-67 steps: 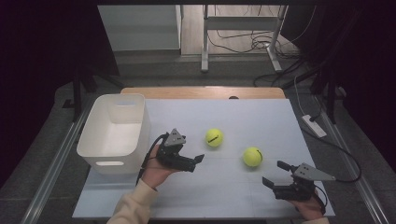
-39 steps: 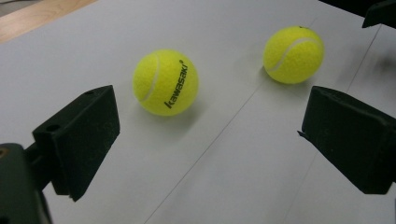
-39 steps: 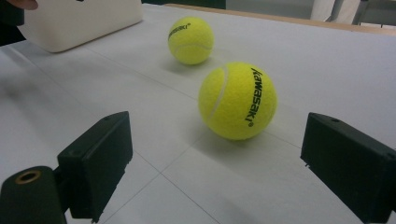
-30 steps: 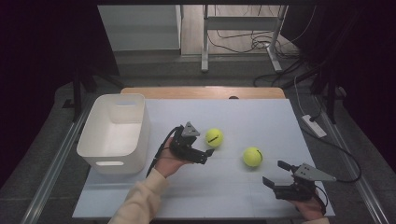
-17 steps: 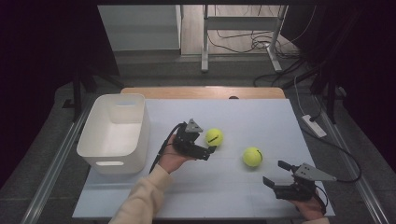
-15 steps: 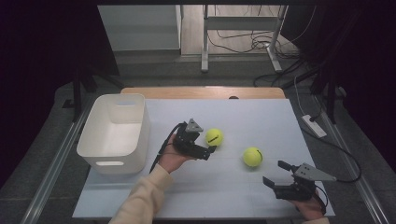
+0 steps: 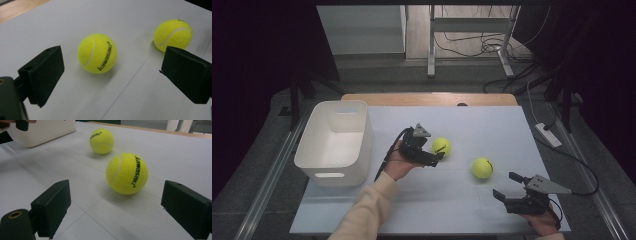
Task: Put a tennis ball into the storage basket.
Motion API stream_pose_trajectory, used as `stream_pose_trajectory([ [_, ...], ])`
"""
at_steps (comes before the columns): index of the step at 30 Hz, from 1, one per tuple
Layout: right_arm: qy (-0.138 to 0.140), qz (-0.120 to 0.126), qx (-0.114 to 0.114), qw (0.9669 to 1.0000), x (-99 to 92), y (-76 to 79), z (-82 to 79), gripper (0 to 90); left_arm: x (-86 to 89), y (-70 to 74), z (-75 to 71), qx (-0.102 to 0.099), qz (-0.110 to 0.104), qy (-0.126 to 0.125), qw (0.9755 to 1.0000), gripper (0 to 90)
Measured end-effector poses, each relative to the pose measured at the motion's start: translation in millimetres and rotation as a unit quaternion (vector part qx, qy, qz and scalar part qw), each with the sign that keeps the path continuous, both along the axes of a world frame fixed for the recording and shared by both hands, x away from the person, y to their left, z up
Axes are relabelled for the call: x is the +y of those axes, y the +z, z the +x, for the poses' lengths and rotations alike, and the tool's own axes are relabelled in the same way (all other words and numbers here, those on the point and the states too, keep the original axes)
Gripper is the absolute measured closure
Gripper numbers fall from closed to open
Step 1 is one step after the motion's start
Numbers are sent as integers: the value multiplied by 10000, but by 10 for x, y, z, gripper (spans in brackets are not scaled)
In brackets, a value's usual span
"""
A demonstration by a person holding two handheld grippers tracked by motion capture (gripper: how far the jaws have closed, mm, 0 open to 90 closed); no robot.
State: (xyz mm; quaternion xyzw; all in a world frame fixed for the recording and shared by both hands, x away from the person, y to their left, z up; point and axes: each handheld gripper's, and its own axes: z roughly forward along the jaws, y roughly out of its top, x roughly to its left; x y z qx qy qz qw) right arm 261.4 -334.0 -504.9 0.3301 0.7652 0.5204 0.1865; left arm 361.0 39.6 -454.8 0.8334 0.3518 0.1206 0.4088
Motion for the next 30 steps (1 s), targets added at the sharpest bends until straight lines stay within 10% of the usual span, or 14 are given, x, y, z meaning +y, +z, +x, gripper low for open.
stream_pose_trajectory([
  [30, -19, 9, 9, 10000, -17, -9, 3, 91, -217, -115, 226, 49, 177, -20, 9998, 54],
])
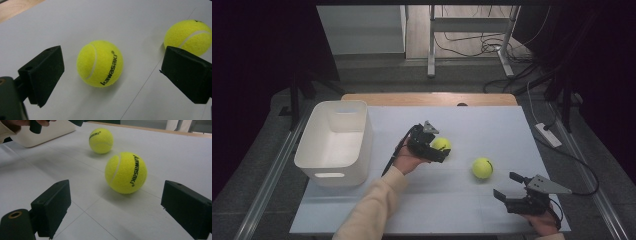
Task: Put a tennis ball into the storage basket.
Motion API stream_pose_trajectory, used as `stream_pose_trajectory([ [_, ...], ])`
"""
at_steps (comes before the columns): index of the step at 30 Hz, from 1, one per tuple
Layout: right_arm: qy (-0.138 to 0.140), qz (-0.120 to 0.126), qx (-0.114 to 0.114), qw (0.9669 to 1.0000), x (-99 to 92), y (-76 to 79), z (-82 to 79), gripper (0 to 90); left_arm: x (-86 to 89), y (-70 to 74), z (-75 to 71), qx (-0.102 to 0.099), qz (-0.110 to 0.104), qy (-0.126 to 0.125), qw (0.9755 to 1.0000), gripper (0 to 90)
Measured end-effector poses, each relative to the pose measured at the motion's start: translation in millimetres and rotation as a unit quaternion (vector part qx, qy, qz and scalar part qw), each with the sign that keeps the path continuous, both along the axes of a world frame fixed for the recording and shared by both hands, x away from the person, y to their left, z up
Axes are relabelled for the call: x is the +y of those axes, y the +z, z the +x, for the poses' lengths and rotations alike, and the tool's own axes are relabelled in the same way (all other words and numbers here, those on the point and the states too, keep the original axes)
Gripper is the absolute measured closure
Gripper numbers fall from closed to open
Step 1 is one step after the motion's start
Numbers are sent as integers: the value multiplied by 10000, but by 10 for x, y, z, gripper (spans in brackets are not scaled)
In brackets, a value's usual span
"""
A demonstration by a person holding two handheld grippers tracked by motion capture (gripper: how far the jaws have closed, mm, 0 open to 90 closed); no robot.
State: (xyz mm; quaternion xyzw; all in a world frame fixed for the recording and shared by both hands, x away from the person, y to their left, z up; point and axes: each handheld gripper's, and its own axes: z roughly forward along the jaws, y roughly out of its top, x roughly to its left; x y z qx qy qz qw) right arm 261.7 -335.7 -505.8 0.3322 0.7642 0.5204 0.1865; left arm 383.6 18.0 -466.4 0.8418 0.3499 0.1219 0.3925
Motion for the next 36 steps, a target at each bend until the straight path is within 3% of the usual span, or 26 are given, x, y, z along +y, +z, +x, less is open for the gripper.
stream_pose_trajectory([
  [12, 3, -1, 18, 10000, -1, -7, 5, 91, -85, -96, 107, 89, 129, 33, 9999, 53],
  [21, -3, 2, 20, 10000, -6, -7, 5, 91, -99, -151, 165, 187, 84, 71, 9998, 53],
  [36, 10, -2, 29, 10000, -11, -15, 9, 91, -191, -324, 302, 393, 329, 82, 9987, 54],
])
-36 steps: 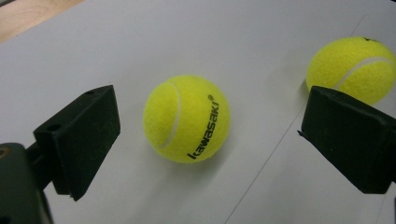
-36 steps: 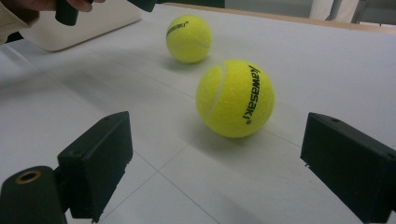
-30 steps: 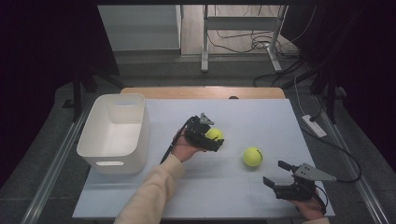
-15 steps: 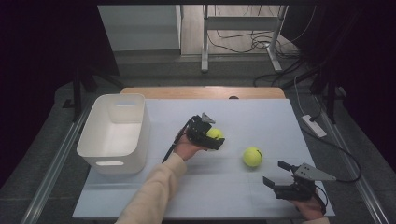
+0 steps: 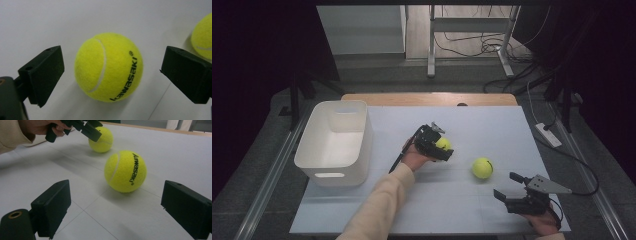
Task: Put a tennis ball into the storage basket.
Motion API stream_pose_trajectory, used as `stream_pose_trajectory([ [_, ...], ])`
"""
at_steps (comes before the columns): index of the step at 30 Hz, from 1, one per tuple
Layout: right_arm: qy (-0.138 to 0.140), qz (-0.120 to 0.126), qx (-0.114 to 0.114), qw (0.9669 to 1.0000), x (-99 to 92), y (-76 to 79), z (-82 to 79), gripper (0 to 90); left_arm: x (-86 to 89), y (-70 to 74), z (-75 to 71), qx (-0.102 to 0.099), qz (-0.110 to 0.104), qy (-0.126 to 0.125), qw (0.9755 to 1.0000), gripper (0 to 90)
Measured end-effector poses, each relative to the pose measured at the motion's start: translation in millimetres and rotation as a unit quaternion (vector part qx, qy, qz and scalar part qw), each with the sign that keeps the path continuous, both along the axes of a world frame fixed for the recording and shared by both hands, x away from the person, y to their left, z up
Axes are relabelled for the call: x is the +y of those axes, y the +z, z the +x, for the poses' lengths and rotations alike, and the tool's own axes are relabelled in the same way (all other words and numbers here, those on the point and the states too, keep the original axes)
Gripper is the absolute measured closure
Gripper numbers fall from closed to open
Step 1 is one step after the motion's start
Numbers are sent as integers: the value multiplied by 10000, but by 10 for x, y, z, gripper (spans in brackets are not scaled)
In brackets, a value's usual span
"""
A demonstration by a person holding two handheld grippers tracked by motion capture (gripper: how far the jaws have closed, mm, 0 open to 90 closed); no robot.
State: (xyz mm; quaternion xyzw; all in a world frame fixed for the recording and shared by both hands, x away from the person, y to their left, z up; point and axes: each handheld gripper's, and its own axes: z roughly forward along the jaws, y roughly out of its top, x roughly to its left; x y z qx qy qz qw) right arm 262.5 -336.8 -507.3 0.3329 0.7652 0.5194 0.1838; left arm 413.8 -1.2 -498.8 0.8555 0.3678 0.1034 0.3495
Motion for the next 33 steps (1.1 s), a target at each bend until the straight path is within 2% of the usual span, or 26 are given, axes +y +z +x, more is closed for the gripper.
stream_pose_trajectory([
  [7, 5, -23, 5, 10000, 2, 0, 2, 91, -2, -76, 64, 207, -1, -13, 9998, 79],
  [8, 3, -23, 7, 10000, 1, 0, 2, 91, -1, -91, 72, 254, -13, 1, 9997, 99],
  [10, 1, -25, 8, 10000, 2, -1, 1, 91, 0, -102, 76, 242, 18, 5, 9997, 214],
  [11, 9, -20, 8, 10000, 1, -1, 0, 91, 5, -110, 79, 256, -12, -33, 9997, 214],
  [12, 1, -23, 0, 10000, 1, 0, -2, 91, 8, -111, 80, 249, -27, -52, 9997, 254],
  [16, -19, -16, -9, 10000, -8, -1, -1, 91, 21, -99, 80, 235, 28, -141, 9996, 266],
  [23, -18, -28, -5, 10000, -7, 2, 1, 91, 79, -6, 39, 147, -103, -148, 9997, 268],
  [28, -23, -13, -11, 10000, -15, 6, 0, 92, 155, 105, -2, 83, -325, -80, 9994, 268],
  [33, -40, 6, -28, 10000, -7, 7, 9, 92, 215, 210, -58, -3, -443, -102, 9990, 267],
])
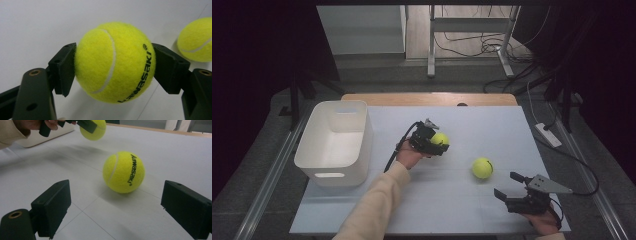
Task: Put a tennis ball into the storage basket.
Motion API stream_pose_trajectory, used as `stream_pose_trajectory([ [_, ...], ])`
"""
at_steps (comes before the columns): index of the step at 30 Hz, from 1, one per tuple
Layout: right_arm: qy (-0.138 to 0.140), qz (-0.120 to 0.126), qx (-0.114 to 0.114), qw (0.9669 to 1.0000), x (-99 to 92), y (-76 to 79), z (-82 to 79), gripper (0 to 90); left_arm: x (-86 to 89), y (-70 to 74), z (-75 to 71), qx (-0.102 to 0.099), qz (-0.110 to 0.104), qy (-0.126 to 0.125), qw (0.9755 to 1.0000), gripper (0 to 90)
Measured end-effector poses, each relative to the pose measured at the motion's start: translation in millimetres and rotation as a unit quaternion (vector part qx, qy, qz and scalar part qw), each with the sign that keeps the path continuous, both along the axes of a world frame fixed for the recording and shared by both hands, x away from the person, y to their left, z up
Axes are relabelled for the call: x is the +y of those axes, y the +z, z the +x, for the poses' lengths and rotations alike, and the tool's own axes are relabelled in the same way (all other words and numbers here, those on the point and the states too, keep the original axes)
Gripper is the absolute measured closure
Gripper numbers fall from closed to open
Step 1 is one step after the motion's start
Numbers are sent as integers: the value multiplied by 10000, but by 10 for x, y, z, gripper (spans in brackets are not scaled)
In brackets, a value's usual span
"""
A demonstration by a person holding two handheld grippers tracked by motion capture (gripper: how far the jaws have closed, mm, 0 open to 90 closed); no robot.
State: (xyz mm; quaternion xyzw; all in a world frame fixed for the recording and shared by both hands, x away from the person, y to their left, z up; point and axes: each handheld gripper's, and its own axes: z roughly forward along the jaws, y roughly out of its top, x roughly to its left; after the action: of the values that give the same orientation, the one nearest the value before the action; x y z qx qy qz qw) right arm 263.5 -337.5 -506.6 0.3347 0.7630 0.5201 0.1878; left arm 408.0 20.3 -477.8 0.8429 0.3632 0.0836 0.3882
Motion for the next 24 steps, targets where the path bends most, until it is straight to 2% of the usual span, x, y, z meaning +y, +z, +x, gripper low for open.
stream_pose_trajectory([
  [12, -14, 48, -4, 10000, 7, 3, 12, 93, 93, 153, -83, -180, -246, 17, 9995, 267],
  [24, 2, 40, -3, 10000, 26, -2, 15, 92, 206, 285, -186, -348, -373, 53, 9987, 267],
])
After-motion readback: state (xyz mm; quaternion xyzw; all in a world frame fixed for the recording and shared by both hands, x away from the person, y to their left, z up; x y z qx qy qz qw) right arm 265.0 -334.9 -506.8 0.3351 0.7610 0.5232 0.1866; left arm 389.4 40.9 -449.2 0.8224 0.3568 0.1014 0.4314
